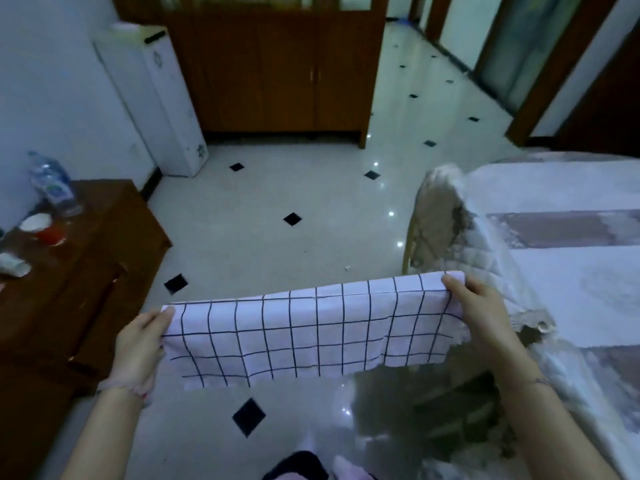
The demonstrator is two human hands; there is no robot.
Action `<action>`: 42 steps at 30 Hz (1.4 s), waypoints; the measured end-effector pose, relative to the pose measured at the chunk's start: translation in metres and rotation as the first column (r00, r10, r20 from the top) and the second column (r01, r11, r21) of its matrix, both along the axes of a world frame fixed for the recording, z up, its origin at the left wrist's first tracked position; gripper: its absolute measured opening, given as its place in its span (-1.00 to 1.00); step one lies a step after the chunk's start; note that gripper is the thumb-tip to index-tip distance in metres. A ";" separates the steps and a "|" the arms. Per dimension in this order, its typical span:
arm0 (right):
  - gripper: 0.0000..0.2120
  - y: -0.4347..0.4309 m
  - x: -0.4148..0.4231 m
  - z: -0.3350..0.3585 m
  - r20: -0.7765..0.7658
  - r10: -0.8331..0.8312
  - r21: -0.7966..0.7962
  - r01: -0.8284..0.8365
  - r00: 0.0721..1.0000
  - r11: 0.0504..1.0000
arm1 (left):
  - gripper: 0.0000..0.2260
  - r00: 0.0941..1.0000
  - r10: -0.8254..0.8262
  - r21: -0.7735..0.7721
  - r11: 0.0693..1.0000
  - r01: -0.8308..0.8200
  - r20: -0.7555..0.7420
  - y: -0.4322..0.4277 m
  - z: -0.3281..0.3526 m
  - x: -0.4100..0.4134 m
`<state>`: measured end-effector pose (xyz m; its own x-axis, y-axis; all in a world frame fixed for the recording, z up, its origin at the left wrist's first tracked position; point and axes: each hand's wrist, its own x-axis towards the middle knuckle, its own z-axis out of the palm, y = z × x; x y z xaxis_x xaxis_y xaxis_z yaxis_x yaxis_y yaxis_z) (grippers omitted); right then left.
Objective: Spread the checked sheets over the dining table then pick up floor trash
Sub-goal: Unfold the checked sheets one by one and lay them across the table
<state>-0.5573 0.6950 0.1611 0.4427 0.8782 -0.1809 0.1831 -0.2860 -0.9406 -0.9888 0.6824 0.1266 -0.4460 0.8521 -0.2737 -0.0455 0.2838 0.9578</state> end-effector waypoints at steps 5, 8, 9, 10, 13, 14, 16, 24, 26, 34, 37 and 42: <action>-0.74 0.051 0.052 0.041 -0.010 -0.219 0.156 0.218 0.976 0.963 | -0.92 0.984 -0.177 0.119 0.978 0.174 0.016 0.161 0.044 0.066; -0.86 0.076 0.088 0.054 -0.032 -0.319 0.225 0.318 0.947 0.921 | -0.85 0.958 -0.285 0.145 0.950 0.276 0.042 0.241 0.056 0.117; -0.87 0.083 0.101 0.057 -0.030 -0.345 0.249 0.341 0.938 0.907 | -0.84 0.946 -0.321 0.150 0.938 0.312 0.039 0.264 0.059 0.137; -0.87 0.091 0.114 0.059 -0.026 -0.372 0.266 0.365 0.928 0.892 | -0.84 0.931 -0.362 0.160 0.922 0.352 0.037 0.285 0.062 0.157; -0.87 0.105 0.159 0.057 -0.027 -0.472 0.288 0.459 0.881 0.841 | -0.83 0.865 -0.502 0.204 0.847 0.490 0.009 0.338 0.072 0.227; -0.86 0.108 0.175 0.055 -0.034 -0.505 0.288 0.492 0.863 0.822 | -0.83 0.840 -0.543 0.220 0.819 0.530 -0.003 0.354 0.077 0.253; -0.83 0.112 0.208 0.052 -0.049 -0.568 0.283 0.557 0.822 0.781 | -0.87 0.790 -0.613 0.242 0.765 0.597 -0.014 0.386 0.086 0.302; -0.78 0.104 0.291 0.051 -0.112 -0.770 0.234 0.770 0.628 0.594 | -0.67 0.549 -0.836 0.285 0.522 0.804 -0.017 0.472 0.109 0.485; -0.77 0.096 0.305 0.049 -0.113 -0.815 0.227 0.813 0.568 0.535 | -0.70 0.474 -0.881 0.290 0.451 0.844 -0.011 0.483 0.113 0.528; -0.65 0.069 0.330 0.018 -0.024 -0.928 0.151 0.920 0.371 0.363 | -0.74 0.195 -0.979 0.215 0.179 0.960 -0.054 0.510 0.078 0.673; -0.66 0.073 0.335 -0.001 -0.018 -0.946 0.055 0.945 0.325 0.323 | -0.71 0.117 -0.990 0.092 0.110 0.990 -0.078 0.519 0.040 0.710; -0.61 0.079 0.344 -0.042 -0.027 -0.969 -0.111 0.962 0.247 0.249 | -0.65 -0.038 -0.976 -0.113 -0.014 0.993 -0.213 0.530 -0.018 0.747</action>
